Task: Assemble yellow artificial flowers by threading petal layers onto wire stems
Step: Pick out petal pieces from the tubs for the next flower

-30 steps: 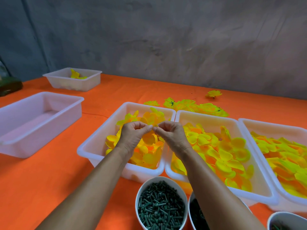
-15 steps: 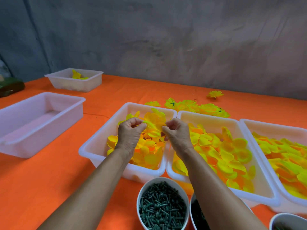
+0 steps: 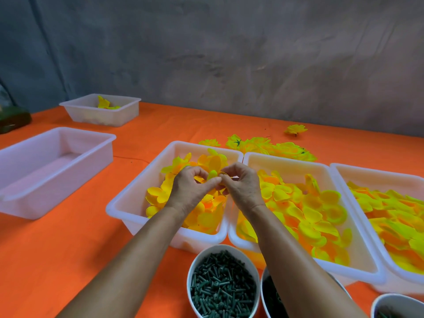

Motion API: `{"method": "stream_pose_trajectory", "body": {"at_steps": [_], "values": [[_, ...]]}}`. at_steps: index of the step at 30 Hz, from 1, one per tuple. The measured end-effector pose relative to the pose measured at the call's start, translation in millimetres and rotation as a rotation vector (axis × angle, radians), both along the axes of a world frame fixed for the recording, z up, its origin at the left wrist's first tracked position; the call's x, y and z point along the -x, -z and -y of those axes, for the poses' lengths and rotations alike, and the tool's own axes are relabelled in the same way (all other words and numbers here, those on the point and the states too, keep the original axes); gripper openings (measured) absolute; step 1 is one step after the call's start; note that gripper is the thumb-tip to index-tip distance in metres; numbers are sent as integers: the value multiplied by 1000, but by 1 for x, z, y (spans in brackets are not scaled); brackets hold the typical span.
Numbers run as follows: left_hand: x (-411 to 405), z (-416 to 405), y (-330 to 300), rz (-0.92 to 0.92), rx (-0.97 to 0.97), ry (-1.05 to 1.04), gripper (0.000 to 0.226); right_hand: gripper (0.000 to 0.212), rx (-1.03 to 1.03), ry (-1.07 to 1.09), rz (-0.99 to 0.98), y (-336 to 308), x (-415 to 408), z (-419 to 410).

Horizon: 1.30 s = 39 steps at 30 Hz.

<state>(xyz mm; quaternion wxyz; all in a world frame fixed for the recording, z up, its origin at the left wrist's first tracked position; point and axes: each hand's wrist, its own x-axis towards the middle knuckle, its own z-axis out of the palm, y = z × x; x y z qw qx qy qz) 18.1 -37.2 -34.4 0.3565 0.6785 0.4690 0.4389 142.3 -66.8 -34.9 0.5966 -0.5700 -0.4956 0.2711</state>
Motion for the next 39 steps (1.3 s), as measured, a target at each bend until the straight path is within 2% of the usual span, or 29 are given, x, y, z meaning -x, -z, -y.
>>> {"method": "stream_pose_trajectory", "body": {"at_steps": [6,11,14,16,21,24,28,33,39], "values": [[1,-1,-1,-11,-91,-40,20,21,-6,-84,-60,-1,1,1],[2,-2,-1,-36,-225,-190,17,27,14,-76,4,-1,3,0],[1,1,-2,-83,-305,-206,13,30,24,-85,17,-2,3,1],[1,3,-2,-94,-307,-179,6,28,24,-95,37,-2,2,2],[1,7,-3,-63,-263,-102,17,9,7,-143,44,-2,0,3],[0,6,-3,-85,-233,-89,14,17,12,-138,60,-2,1,3],[3,0,-3,-7,-183,-152,31,21,26,-104,84,-2,1,2],[5,-1,-2,99,-119,-152,21,14,40,-91,93,-2,2,1],[1,5,-3,-33,-154,-57,11,12,40,-85,165,-3,2,3]]}}
